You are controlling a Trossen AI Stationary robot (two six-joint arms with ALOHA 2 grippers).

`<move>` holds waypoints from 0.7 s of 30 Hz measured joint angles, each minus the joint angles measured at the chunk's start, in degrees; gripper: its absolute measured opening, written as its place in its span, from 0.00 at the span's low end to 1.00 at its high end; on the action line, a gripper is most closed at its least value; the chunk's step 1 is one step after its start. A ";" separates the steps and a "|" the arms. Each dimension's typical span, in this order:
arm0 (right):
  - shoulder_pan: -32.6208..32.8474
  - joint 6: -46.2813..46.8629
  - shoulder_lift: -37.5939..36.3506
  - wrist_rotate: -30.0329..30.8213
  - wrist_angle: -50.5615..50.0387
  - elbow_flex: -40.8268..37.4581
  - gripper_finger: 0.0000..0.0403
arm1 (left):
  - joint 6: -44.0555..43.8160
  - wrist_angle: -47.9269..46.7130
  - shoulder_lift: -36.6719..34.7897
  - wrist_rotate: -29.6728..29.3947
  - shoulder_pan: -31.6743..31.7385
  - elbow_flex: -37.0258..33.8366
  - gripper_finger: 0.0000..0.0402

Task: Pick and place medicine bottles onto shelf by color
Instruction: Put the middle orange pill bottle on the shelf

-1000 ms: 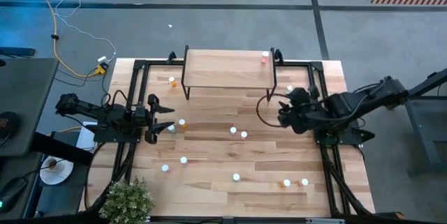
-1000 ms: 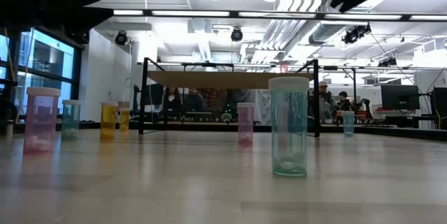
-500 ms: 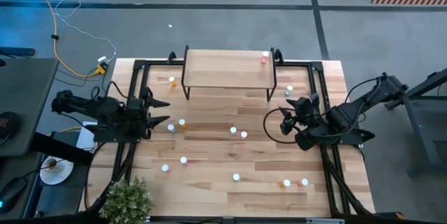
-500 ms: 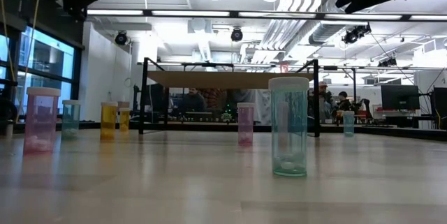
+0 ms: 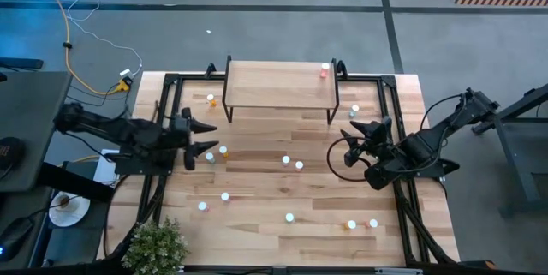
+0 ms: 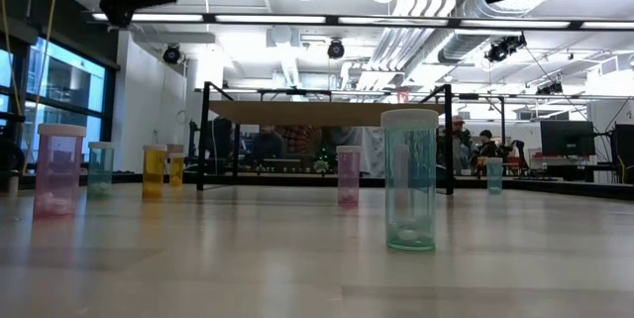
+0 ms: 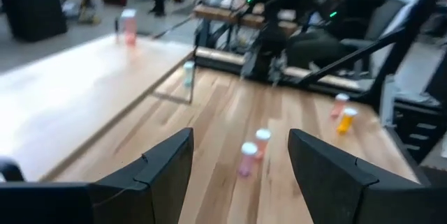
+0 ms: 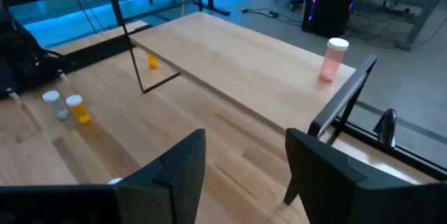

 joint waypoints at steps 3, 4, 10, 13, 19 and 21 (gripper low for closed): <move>0.00 -0.07 0.00 -0.02 -0.01 0.00 0.47 | -2.39 -0.18 3.37 -2.04 0.00 0.00 0.56; 0.00 -0.11 0.00 -0.02 -0.01 0.00 0.47 | -3.18 -0.19 4.49 -2.65 0.00 0.00 0.56; 0.00 -0.28 0.02 -0.18 -0.03 0.00 0.47 | -4.43 -0.27 10.06 -3.09 0.00 0.00 0.56; 0.00 -0.35 0.02 -0.22 -0.03 0.00 0.47 | -4.42 -0.61 11.29 -1.43 -0.02 0.00 0.56; 0.00 -0.42 0.15 -0.34 -0.03 0.00 0.47 | -4.97 -4.88 12.16 1.01 -0.01 -0.02 0.56; 0.00 -0.42 0.20 -0.50 -0.04 0.00 0.47 | -6.43 -6.98 12.57 0.84 0.00 -0.02 0.56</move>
